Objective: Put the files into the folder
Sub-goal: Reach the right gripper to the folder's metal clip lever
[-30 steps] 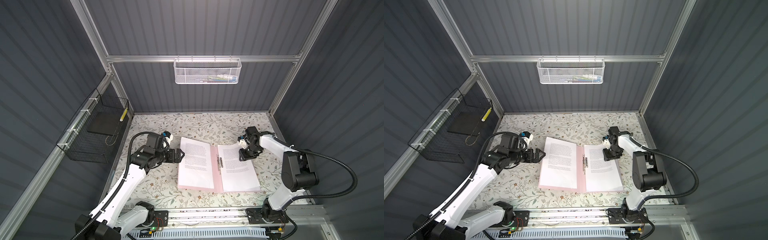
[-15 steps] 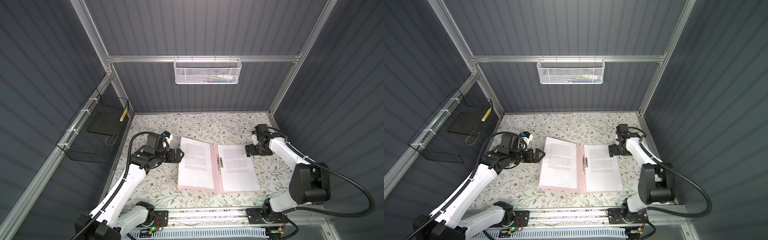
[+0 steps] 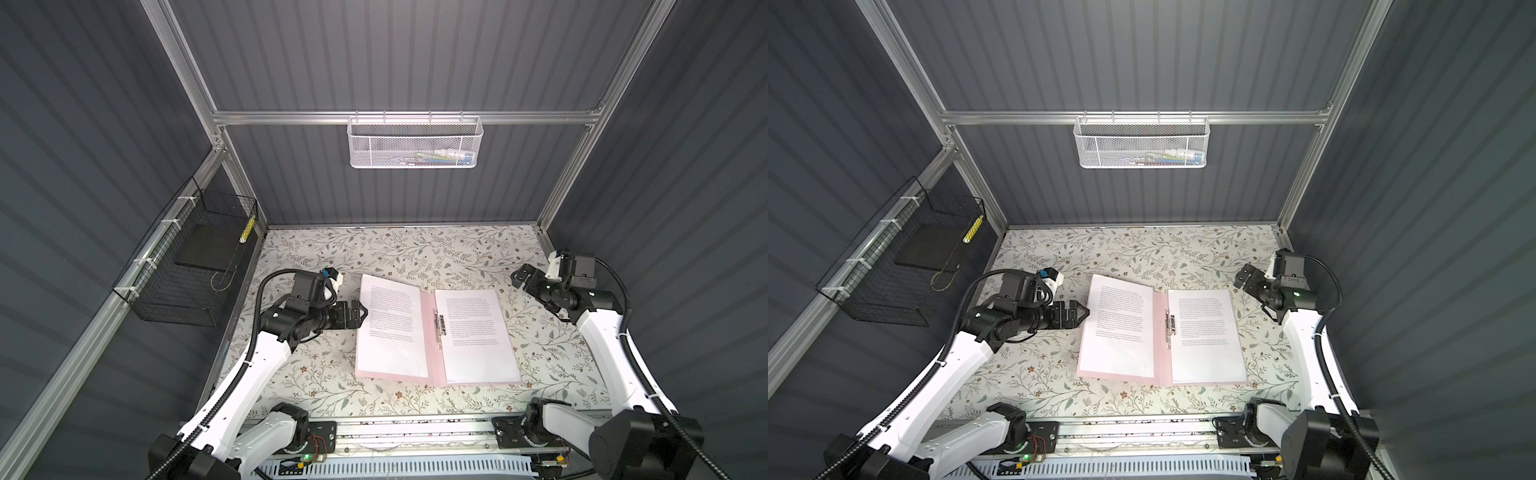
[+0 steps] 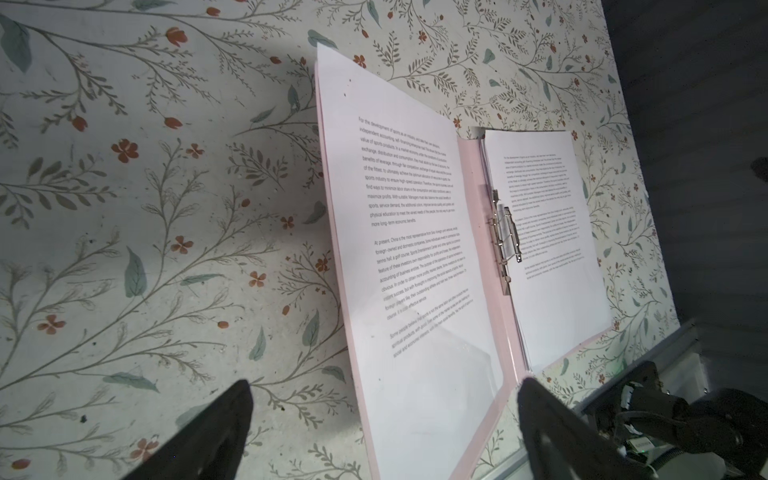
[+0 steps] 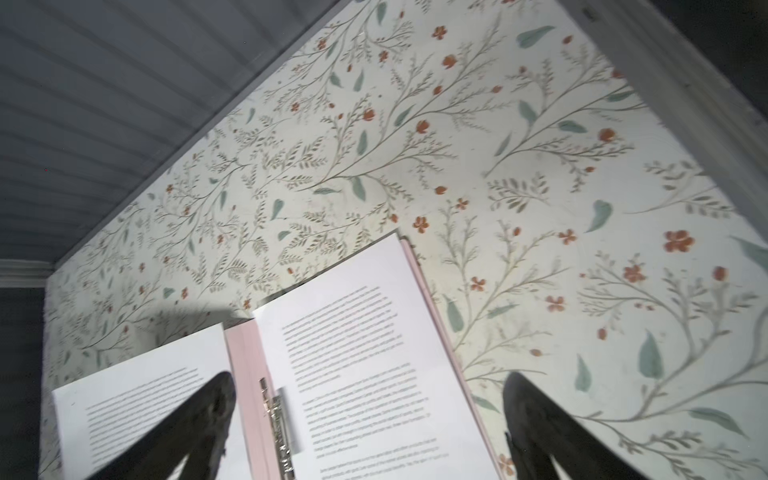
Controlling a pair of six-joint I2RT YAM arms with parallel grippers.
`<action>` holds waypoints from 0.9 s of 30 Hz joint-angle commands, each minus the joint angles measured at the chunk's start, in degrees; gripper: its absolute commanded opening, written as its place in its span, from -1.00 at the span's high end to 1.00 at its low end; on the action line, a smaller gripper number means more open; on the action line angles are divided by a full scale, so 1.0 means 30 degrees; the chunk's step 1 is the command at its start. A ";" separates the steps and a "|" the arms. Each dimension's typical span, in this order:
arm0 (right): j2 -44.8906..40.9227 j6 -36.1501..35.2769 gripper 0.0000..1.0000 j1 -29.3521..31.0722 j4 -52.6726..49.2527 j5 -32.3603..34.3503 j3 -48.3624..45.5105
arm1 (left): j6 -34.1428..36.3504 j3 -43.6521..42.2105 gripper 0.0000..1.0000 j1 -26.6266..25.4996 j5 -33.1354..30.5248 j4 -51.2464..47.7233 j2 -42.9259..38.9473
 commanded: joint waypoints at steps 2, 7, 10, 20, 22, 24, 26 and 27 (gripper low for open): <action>0.1225 -0.0133 -0.98 0.3598 0.1671 -0.2452 -0.0848 | -0.1217 -0.0181 -1.00 -0.0122 0.3084 -0.0628 0.0474; 0.4075 -0.0777 -0.98 0.6257 0.4138 -0.4321 -0.1047 | -0.1091 -0.0569 -0.99 -0.0106 0.3293 -0.0585 0.1598; 0.5762 -0.1166 -0.98 0.7373 0.4964 -0.5123 -0.0905 | -0.1113 -0.0555 -0.99 -0.0118 0.3880 -0.0322 0.2521; 0.9599 -0.1251 -0.98 0.8332 0.7063 -0.7332 -0.0393 | -0.1168 -0.0288 -0.99 -0.0122 0.4489 0.0633 0.4168; 1.0390 -0.1203 -0.98 0.8415 0.7273 -0.7567 -0.0039 | -0.1259 -0.0251 -0.99 -0.0120 0.5057 0.0946 0.4488; 1.1042 -0.1084 -0.98 0.8575 0.7820 -0.7864 0.0222 | -0.1385 -0.0218 -0.99 -0.0118 0.5260 0.1209 0.4590; 1.1599 -0.0958 -0.98 0.8766 0.8077 -0.7908 0.0614 | -0.1433 -0.0143 -0.99 -0.0122 0.5350 0.1311 0.4570; 1.1847 -0.0885 -0.98 0.8831 0.8144 -0.7857 0.0806 | -0.1459 -0.0138 -0.99 -0.0121 0.5349 0.1318 0.4578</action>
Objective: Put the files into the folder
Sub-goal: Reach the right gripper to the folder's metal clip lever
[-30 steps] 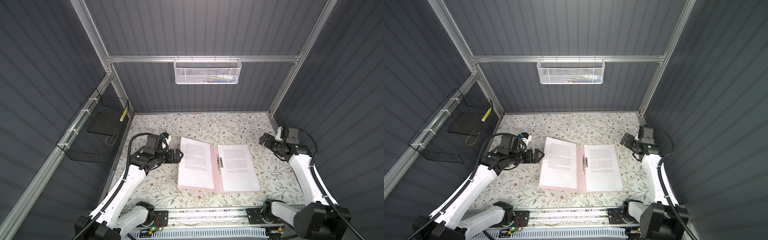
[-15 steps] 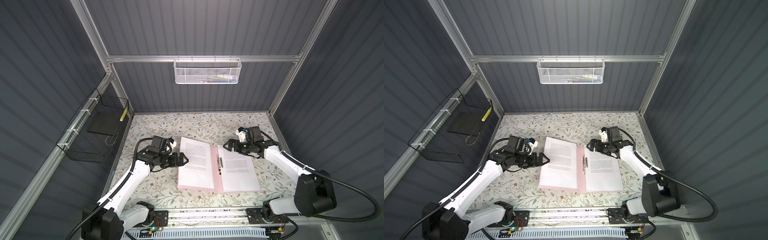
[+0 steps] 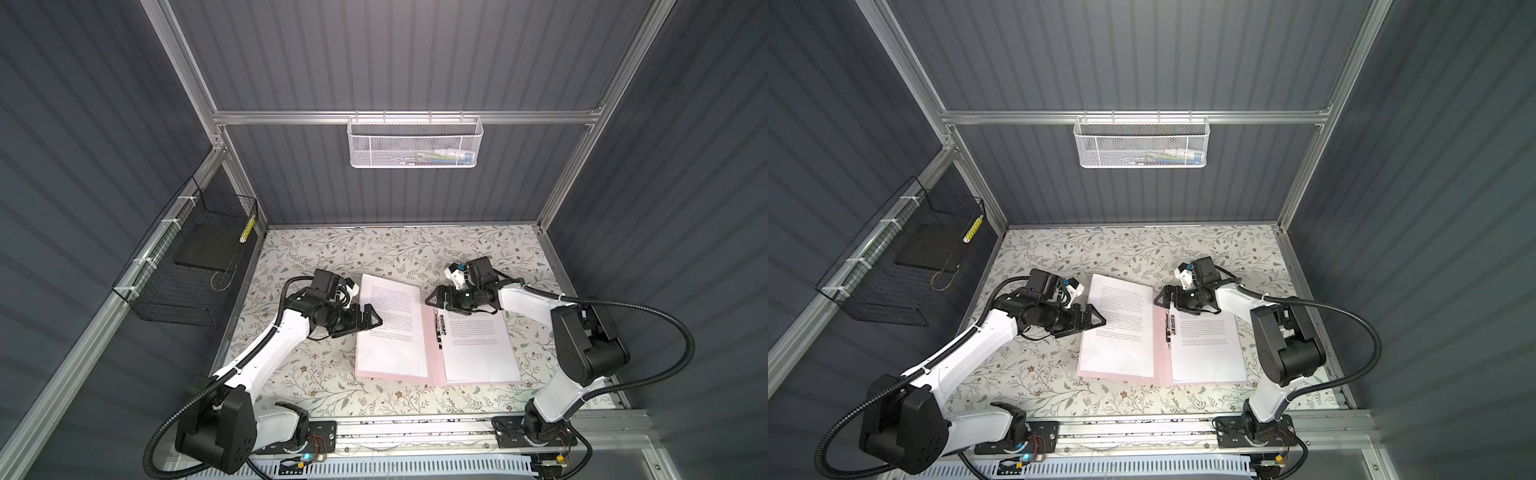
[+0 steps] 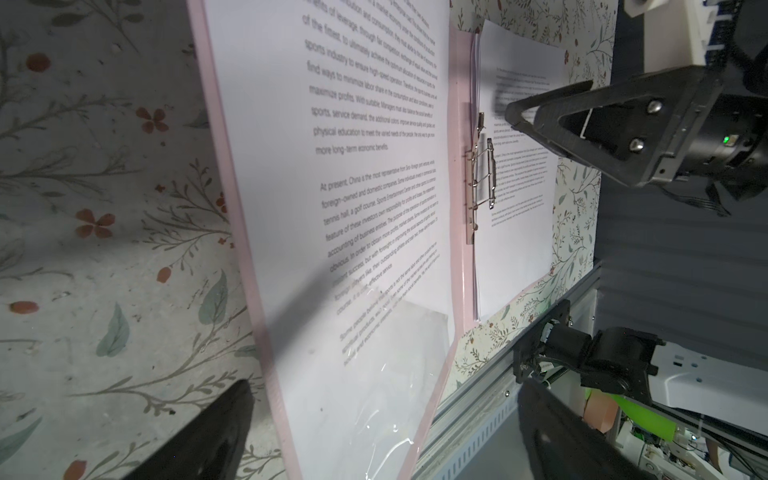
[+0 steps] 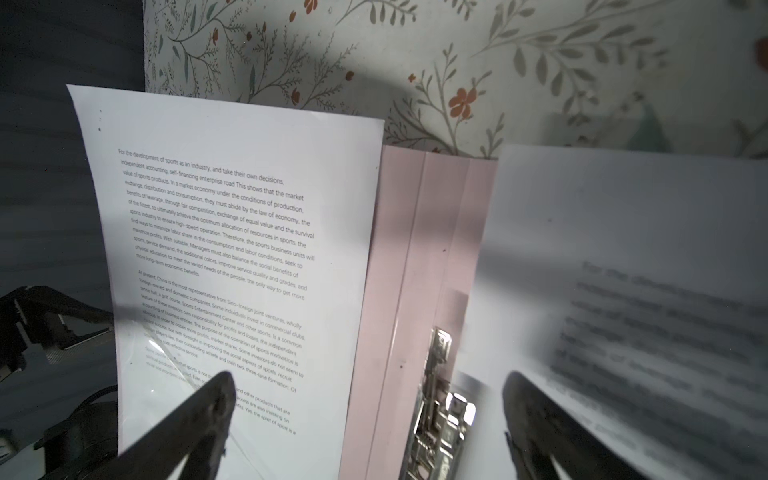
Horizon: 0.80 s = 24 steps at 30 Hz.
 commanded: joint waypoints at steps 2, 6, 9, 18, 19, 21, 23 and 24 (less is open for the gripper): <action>0.1024 0.0142 -0.98 0.0432 0.0837 -0.0491 0.1182 | -0.0237 0.0366 -0.99 -0.0103 0.0810 0.0248 0.0001; 0.1870 0.0342 -0.98 0.0433 0.0968 -0.0319 0.1546 | -0.0308 0.0466 -1.00 -0.0111 0.0909 0.0309 -0.0014; 0.2186 0.0527 -0.98 0.0423 0.1116 -0.0321 0.1620 | -0.0294 0.0524 -0.99 -0.0112 0.0898 0.0276 -0.0011; 0.2681 0.0954 -0.98 0.0986 0.1642 -0.1023 0.1414 | -0.0381 0.0506 -1.00 -0.0122 0.1074 0.0538 0.0220; 0.2624 0.1081 -0.98 0.0994 0.1888 -0.1189 0.1249 | -0.0433 0.0515 -0.99 -0.0118 0.1100 0.0612 0.0249; 0.2491 0.1208 -0.98 0.0994 0.2156 -0.1452 0.1067 | -0.0496 0.0465 -0.99 -0.0121 0.1107 0.0714 0.0250; 0.2331 0.1256 -0.98 0.0996 0.2308 -0.1766 0.1006 | -0.0530 0.0381 -0.99 -0.0103 0.1104 0.0789 0.0348; 0.2278 0.1309 -0.98 0.0989 0.2495 -0.2009 0.0955 | -0.0528 0.0352 -1.00 -0.0118 0.1103 0.0789 0.0388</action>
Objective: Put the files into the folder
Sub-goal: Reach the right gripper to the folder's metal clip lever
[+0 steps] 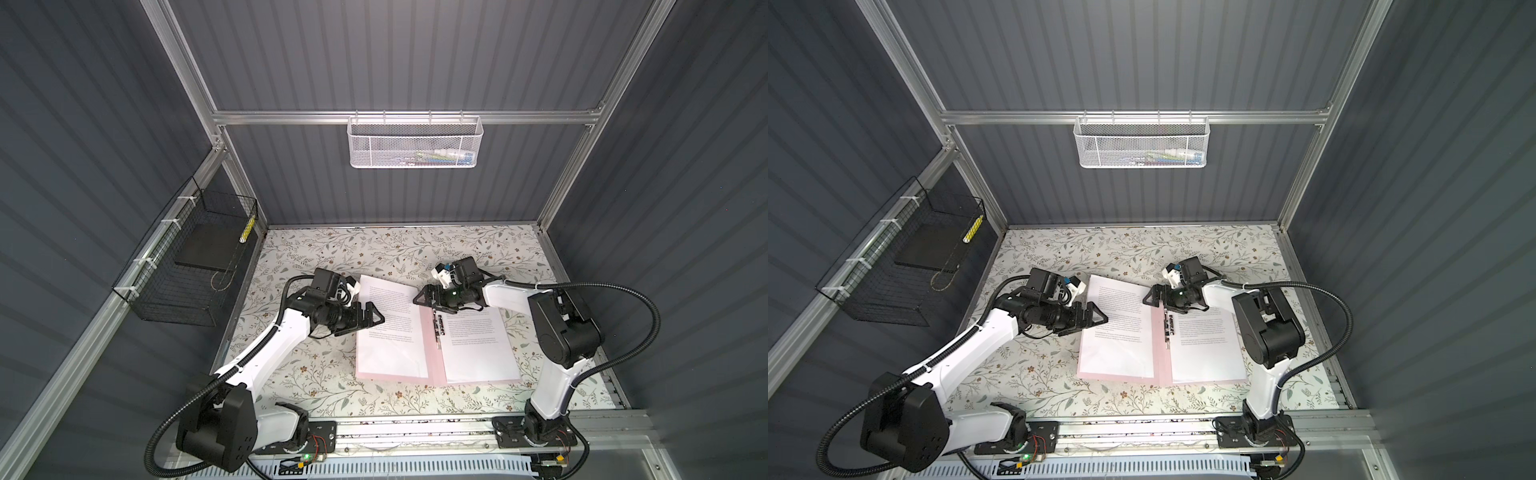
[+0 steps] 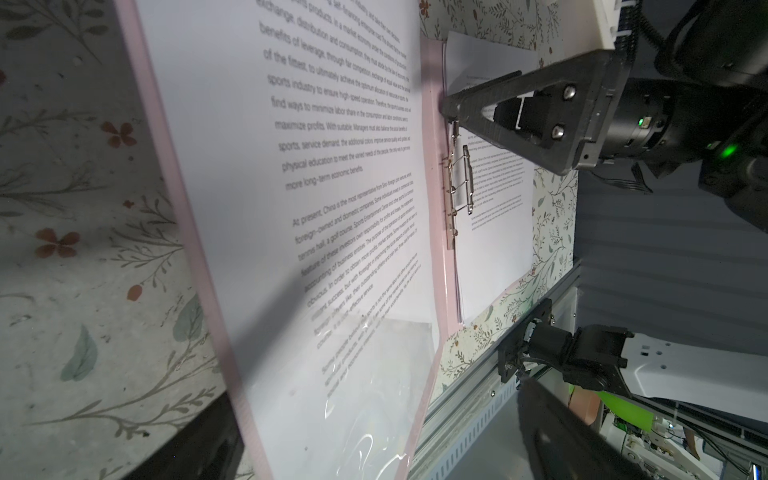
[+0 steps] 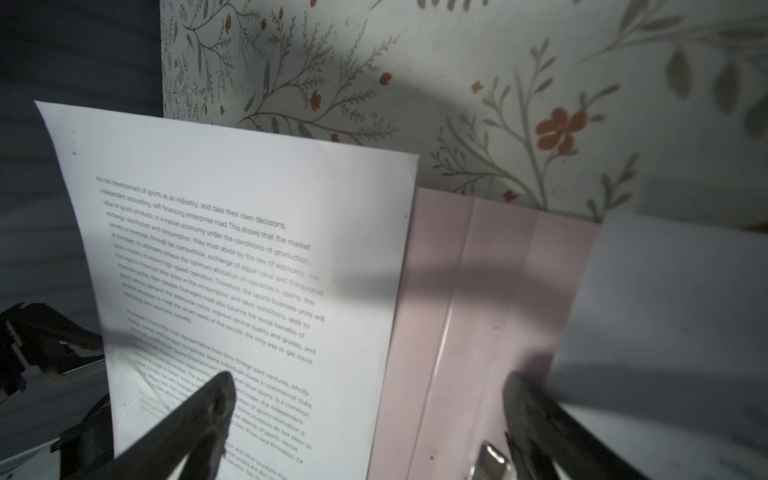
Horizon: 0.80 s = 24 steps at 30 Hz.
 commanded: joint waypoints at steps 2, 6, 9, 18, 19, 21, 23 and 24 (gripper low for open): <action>-0.0411 0.0415 -0.98 0.0058 0.0798 -0.1483 -0.0399 | -0.0195 0.0316 -0.99 -0.0122 0.0439 0.0107 0.0199; -0.1078 0.0511 -0.98 0.0046 0.0834 -0.1688 -0.0706 | -0.0302 0.0225 -0.99 -0.0100 0.0389 0.0243 0.0126; -0.2150 0.0580 -0.98 0.0054 0.0629 -0.1952 -0.1151 | -0.0332 0.0177 -0.99 -0.0105 0.0422 0.0340 0.0199; -0.7900 0.2121 -0.97 0.0800 0.1586 -0.2351 -0.6172 | -0.0005 0.0506 -0.99 -0.0100 0.0468 0.0061 0.0194; -0.8785 0.2365 -0.97 0.0903 0.1639 -0.2139 -0.7001 | 0.0012 0.0583 -0.99 -0.0104 0.0477 -0.0026 0.0116; -1.0492 0.2431 -0.97 0.0932 0.1023 -0.1633 -0.7877 | 0.0169 0.0662 -1.00 -0.0098 0.0470 -0.0177 -0.0013; -1.2225 0.2063 -0.97 0.0930 -0.0545 -0.0876 -0.8028 | 0.0274 0.0736 -0.99 -0.0095 0.0546 -0.0267 -0.0105; -1.2906 0.2004 -0.97 0.0937 -0.1186 -0.0399 -0.7977 | 0.0341 0.0776 -0.99 -0.0093 0.0560 -0.0312 -0.0106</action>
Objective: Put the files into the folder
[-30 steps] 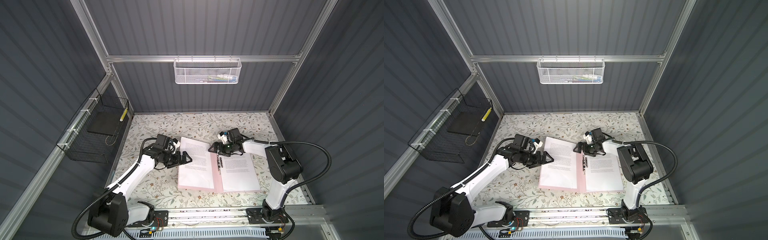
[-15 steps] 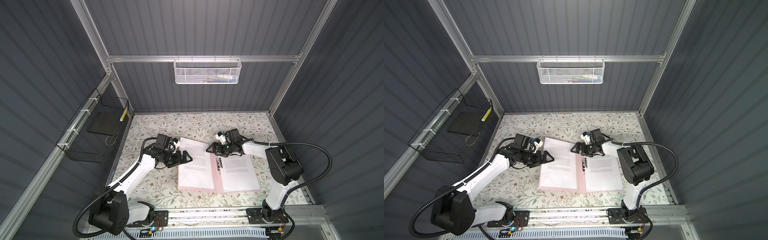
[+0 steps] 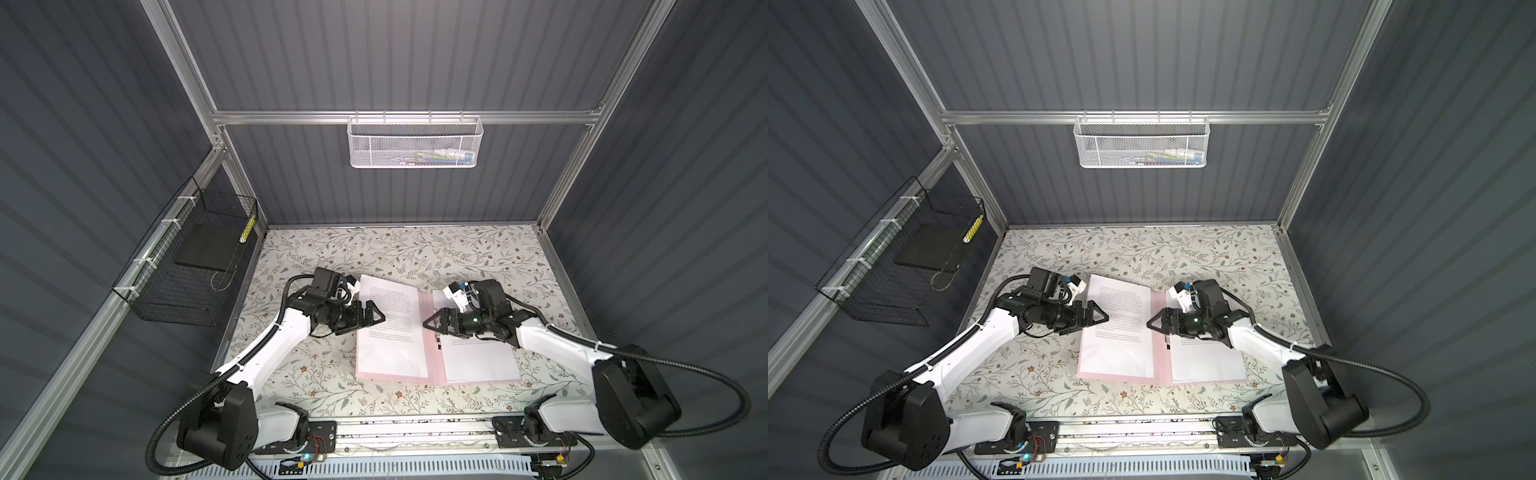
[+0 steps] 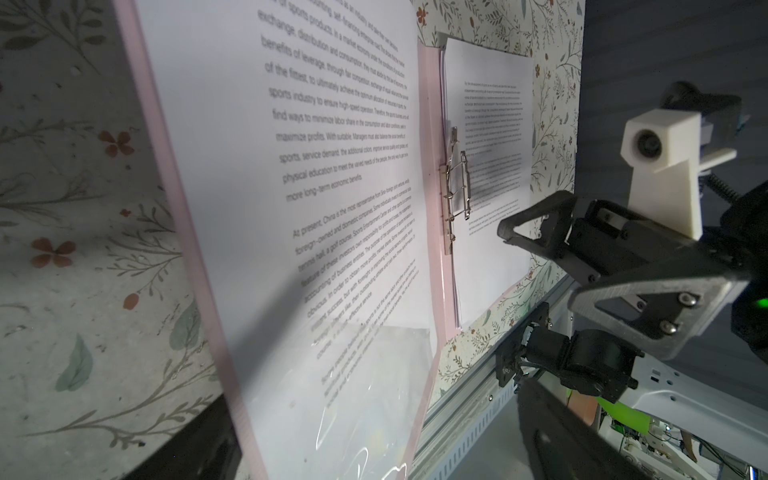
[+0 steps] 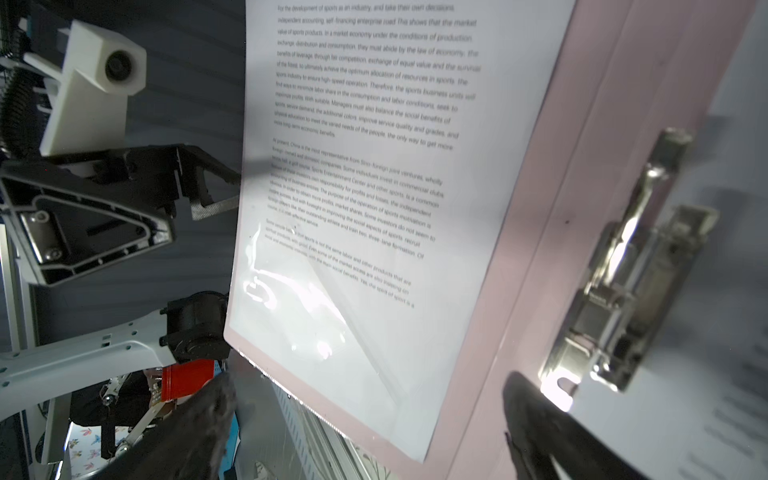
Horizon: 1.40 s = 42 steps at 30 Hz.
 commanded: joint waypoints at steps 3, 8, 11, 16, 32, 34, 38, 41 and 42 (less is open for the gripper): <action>-0.2911 -0.0030 -0.97 -0.0034 -0.2867 0.3276 0.0744 | 0.0532 0.0814 -0.99 -0.0093 0.0420 -0.0736 -0.0166; 0.1323 -0.2583 -0.98 -0.0157 -0.4306 0.3726 0.3988 | 0.0546 0.0791 -0.99 -0.0093 0.0525 -0.0561 -0.0130; 0.3950 -0.3301 -0.98 -0.0222 -0.3366 0.3467 0.5203 | 0.0572 0.0887 -0.99 -0.0093 0.0464 -0.0576 -0.0240; 0.7179 -0.4138 -0.98 -0.0447 -0.3300 0.3423 0.7550 | 0.0604 0.0979 -0.99 -0.0093 0.0460 -0.0707 -0.0128; 1.0811 -0.4562 -0.98 -0.0604 -0.2609 0.3331 0.8546 | 0.0698 0.1347 -0.99 -0.0093 0.0778 -0.0824 0.0143; 1.1144 -0.4554 -0.98 -0.0589 -0.2422 0.2771 0.8527 | 0.0699 0.1307 -0.99 -0.0093 0.0741 -0.0825 0.0156; 1.1487 -0.4141 -0.98 -0.0624 -0.1659 0.1498 0.8287 | 0.0678 0.1175 -0.99 -0.0093 0.0691 -0.0814 0.0095; 1.1415 -0.3849 -0.98 -0.0674 -0.1027 0.0776 0.8011 | 0.0608 0.1099 -0.99 -0.0093 0.0683 -0.0711 0.0119; 1.1359 -0.3772 -0.98 -0.0679 -0.0784 0.0428 0.7913 | 0.0605 0.1111 -0.99 -0.0092 0.0685 -0.0678 0.0168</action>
